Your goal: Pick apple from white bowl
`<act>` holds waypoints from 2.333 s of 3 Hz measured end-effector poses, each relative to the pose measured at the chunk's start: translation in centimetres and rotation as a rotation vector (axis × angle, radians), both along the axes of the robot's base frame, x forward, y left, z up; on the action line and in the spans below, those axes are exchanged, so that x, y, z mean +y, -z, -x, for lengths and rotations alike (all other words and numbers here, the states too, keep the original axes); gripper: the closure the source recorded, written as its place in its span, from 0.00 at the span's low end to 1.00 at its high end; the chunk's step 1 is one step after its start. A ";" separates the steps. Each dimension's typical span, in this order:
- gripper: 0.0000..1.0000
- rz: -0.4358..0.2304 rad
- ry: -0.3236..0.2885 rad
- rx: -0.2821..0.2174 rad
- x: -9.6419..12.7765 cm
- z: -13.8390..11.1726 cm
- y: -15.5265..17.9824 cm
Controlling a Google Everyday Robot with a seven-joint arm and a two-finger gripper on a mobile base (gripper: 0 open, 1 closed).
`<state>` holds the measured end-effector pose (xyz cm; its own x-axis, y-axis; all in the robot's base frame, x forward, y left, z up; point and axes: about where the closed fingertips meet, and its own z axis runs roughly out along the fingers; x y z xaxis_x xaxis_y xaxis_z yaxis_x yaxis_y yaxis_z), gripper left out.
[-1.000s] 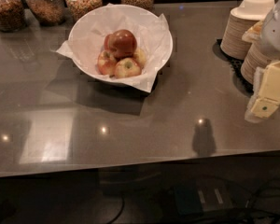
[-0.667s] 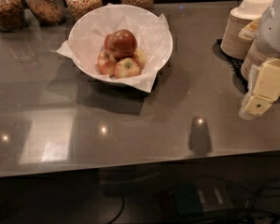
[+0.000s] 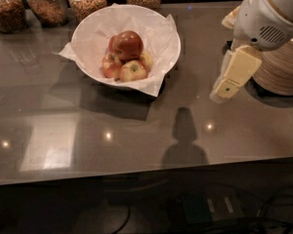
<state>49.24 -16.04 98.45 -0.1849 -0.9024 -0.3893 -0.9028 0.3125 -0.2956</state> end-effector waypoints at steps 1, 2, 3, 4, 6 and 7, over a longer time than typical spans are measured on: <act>0.00 -0.094 0.007 -0.027 3.0 -3.5 -0.1; 0.00 -0.167 0.000 -0.030 6.4 -6.4 0.2; 0.00 -0.218 -0.018 -0.024 10.1 -8.5 0.8; 0.00 -0.252 -0.009 -0.019 13.3 -10.3 1.4; 0.00 -0.286 0.022 -0.037 18.0 -13.5 2.4; 0.00 -0.305 0.054 -0.060 18.6 -15.0 3.0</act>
Offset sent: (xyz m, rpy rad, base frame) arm 0.1003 0.1016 -0.0051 0.2573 -0.0341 0.0031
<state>64.20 2.52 95.48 -0.1980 -0.7318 -0.6521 -0.8663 0.4419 -0.2328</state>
